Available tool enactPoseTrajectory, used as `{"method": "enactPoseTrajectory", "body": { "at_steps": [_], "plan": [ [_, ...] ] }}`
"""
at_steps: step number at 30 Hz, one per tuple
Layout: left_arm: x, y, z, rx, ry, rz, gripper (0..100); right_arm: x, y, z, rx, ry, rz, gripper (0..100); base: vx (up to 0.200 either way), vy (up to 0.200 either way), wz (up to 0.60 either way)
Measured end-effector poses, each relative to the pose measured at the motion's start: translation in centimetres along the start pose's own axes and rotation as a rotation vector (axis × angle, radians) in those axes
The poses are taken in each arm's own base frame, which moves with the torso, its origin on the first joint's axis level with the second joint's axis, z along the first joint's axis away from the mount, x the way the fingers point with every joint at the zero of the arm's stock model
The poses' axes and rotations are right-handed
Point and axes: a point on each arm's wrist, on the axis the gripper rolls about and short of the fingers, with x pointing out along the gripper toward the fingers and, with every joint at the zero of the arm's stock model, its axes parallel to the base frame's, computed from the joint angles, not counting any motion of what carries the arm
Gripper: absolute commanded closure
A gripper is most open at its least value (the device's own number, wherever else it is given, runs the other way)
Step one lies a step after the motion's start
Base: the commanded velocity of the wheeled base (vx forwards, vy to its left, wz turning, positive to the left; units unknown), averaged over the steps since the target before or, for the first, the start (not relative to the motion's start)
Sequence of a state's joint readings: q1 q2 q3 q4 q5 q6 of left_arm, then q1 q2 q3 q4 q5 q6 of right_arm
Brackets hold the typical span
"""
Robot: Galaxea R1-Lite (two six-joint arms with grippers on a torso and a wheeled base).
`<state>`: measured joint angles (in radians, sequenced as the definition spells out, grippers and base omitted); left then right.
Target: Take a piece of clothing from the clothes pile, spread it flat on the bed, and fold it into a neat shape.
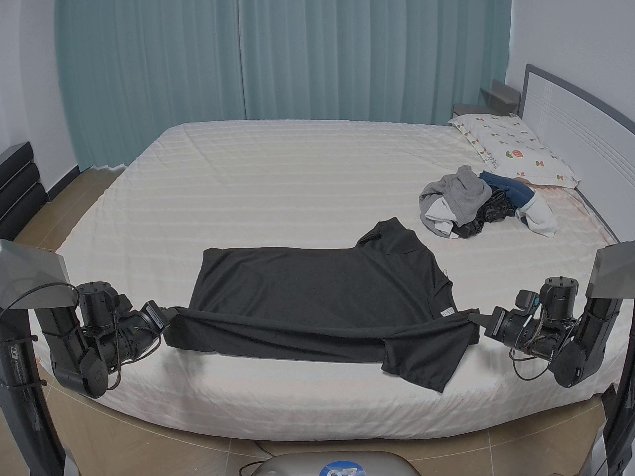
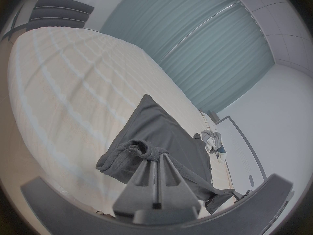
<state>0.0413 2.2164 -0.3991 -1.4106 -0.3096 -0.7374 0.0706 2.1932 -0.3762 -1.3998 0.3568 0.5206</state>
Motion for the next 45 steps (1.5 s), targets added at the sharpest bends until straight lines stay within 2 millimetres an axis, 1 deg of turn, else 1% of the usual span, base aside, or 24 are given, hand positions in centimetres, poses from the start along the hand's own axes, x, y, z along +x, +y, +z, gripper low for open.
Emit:
{"method": "enactPoseTrajectory", "body": {
  "at_steps": [2, 5, 10, 16, 19, 23, 27, 32, 38, 45],
  "plan": [
    [0.0, -0.1, 0.1, -0.005, -0.009, 0.0, 100, 0.0, 0.2, 0.4, 0.018, -0.01, 0.02, 100, 0.0, 0.0, 0.0],
    [-0.2, -0.4, 0.4, -0.013, -0.02, -0.004, 100, -0.6, 0.5, 1.0, 0.038, -0.009, 0.06, 100, 0.0, 0.0, 0.0],
    [-0.8, -0.8, 0.6, -0.026, -0.026, -0.012, 100, -2.6, 0.2, 1.3, 0.061, 0.009, 0.096, 100, 0.0, 0.0, 0.0],
    [-1.6, -0.8, -0.1, -0.01, 0.0, 0.001, 100, -4.5, 0.0, 1.0, 0.082, 0.027, 0.101, 100, 0.0, 0.0, 0.0],
    [-1.8, -0.8, -0.1, -0.006, 0.001, 0.006, 100, -4.9, 0.0, 0.8, 0.087, 0.036, 0.097, 100, 0.0, 0.0, 0.0],
    [-1.8, -0.9, -0.2, -0.005, 0.003, 0.005, 100, -5.0, 0.2, 0.8, 0.084, 0.036, 0.101, 100, 0.0, 0.0, 0.0],
    [-1.5, -1.0, 0.1, -0.002, -0.008, -0.005, 100, -4.3, 0.2, 1.3, 0.078, 0.032, 0.107, 100, 0.0, 0.0, 0.0],
    [-0.8, -1.2, 0.5, -0.01, -0.024, -0.019, 100, -2.8, 0.1, 1.9, 0.11, 0.095, 0.08, 100, 0.0, 0.0, 0.0],
    [0.6, -1.1, 1.1, -0.078, -0.044, -0.037, 100, -0.3, 0.4, 4.1, 0.129, 0.138, 0.061, 100, 0.0, 0.0, 0.0],
    [2.4, -0.8, 1.4, -0.16, -0.056, -0.051, 100, 1.9, 1.0, 6.7, 0.141, 0.154, 0.055, 100, 0.0, 0.0, 0.0]
  ]
}}
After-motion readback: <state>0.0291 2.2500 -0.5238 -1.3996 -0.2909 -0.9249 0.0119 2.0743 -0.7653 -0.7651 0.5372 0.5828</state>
